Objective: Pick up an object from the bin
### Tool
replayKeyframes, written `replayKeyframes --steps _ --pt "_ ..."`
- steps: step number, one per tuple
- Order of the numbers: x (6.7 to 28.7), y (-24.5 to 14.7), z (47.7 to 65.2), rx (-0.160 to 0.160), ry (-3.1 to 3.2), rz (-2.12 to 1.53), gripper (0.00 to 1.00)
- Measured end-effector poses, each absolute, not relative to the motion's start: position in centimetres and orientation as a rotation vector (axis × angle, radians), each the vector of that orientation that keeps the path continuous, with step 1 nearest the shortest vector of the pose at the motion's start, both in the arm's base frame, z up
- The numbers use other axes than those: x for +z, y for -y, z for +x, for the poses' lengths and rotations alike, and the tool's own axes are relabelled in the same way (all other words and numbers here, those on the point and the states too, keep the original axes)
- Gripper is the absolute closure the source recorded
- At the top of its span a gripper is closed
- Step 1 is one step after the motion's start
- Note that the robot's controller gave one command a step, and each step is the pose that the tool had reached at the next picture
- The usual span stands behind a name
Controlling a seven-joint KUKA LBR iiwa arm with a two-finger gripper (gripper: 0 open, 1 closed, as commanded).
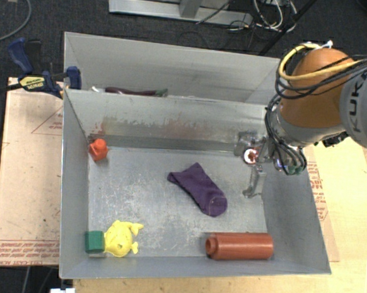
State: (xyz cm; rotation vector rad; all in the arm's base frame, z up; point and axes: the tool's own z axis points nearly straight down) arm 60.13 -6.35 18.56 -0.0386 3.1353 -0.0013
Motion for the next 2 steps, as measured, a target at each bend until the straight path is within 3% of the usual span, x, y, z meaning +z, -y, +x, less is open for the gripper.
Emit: replayKeyframes --steps 1,2 --pt "15.6 3.7 62.0 0.002 -3.140 -0.058 0.00" --pt "12.6 1.8 59.5 0.001 -3.130 -0.102 0.00"
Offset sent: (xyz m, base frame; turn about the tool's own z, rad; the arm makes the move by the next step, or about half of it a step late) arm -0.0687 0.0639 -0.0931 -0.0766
